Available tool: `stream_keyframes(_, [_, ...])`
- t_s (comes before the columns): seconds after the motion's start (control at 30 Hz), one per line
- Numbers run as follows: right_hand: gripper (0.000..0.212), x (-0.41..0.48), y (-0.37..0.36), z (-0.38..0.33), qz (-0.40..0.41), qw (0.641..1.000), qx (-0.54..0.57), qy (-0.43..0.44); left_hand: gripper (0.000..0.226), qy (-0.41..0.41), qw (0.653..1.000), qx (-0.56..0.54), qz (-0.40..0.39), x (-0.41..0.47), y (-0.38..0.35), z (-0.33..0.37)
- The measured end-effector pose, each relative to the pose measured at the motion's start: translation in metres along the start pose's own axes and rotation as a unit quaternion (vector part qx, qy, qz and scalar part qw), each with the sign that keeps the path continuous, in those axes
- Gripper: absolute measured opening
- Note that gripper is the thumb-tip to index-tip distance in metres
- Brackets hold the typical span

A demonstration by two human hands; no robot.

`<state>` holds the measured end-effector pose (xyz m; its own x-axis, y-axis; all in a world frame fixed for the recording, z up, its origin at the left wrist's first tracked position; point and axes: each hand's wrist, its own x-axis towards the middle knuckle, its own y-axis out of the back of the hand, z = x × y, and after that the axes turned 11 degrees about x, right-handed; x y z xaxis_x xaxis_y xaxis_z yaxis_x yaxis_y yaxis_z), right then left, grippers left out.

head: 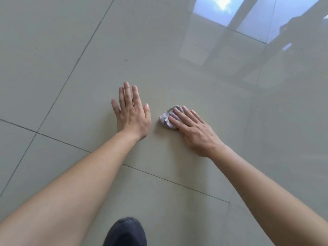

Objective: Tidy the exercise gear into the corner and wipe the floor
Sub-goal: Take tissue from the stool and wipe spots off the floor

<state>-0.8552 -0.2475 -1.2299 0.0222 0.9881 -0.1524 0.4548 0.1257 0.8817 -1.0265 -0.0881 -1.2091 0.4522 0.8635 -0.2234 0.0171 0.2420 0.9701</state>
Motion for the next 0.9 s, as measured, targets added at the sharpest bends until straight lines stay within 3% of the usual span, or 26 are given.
stream_keyframes(0.1, [0.062, -0.032, 0.031, 0.080, 0.104, 0.973, 0.006, -0.207, 0.068, -0.040, 0.999, 0.029, -0.014, 0.021, -0.004, 0.018])
stream_keyframes(0.2, [0.057, -0.055, 0.052, 0.121, 0.200, 0.851, 0.074, -0.480, 0.068, -0.081, 0.996, 0.035, -0.015, 0.036, -0.009, 0.039])
stream_keyframes(0.27, [0.056, -0.048, 0.042, 0.113, 0.238, 0.787, 0.078, -0.563, 0.068, -0.102, 0.994, 0.039, -0.022, 0.045, -0.013, 0.056])
stream_keyframes(0.3, [0.057, -0.040, 0.034, 0.101, 0.252, 0.786, 0.068, -0.560, 0.068, -0.109, 0.993, 0.039, -0.028, 0.050, -0.013, 0.066])
stream_keyframes(0.37, [0.063, -0.018, 0.015, 0.065, 0.244, 0.842, 0.064, -0.476, 0.068, -0.128, 0.990, 0.037, -0.039, 0.061, -0.013, 0.084])
stream_keyframes(0.47, [0.066, 0.005, 0.005, 0.025, 0.150, 0.946, 0.075, -0.279, 0.069, -0.184, 0.979, 0.074, -0.044, 0.082, -0.010, 0.097])
stream_keyframes(0.53, [0.061, 0.008, 0.022, 0.040, 0.085, 0.979, 0.048, -0.178, 0.071, -0.209, 0.970, 0.107, -0.064, 0.095, -0.009, 0.094])
stream_keyframes(0.57, [0.058, 0.006, 0.033, 0.057, 0.065, 0.983, 0.027, -0.168, 0.072, -0.214, 0.966, 0.120, -0.078, 0.100, -0.010, 0.093])
stream_keyframes(0.63, [0.055, 0.000, 0.053, 0.105, 0.085, 0.967, 0.002, -0.239, 0.072, -0.215, 0.961, 0.132, -0.113, 0.105, -0.010, 0.093])
stream_keyframes(0.67, [0.055, -0.005, 0.065, 0.128, 0.120, 0.940, 0.008, -0.320, 0.072, -0.215, 0.959, 0.131, -0.133, 0.106, -0.008, 0.094])
stream_keyframes(0.77, [0.055, -0.001, 0.090, 0.168, 0.198, 0.801, 0.076, -0.560, 0.073, -0.216, 0.954, 0.120, -0.169, 0.110, -0.005, 0.097])
stream_keyframes(0.8, [0.054, 0.012, 0.089, 0.163, 0.203, 0.781, 0.091, -0.583, 0.073, -0.217, 0.952, 0.120, -0.180, 0.110, -0.002, 0.097])
stream_keyframes(0.83, [0.053, 0.026, 0.082, 0.151, 0.212, 0.788, 0.095, -0.570, 0.073, -0.219, 0.949, 0.121, -0.192, 0.110, 0.001, 0.097])
stream_keyframes(0.9, [0.056, 0.053, 0.059, 0.110, 0.219, 0.848, 0.088, -0.474, 0.074, -0.225, 0.943, 0.121, -0.212, 0.111, 0.005, 0.098])
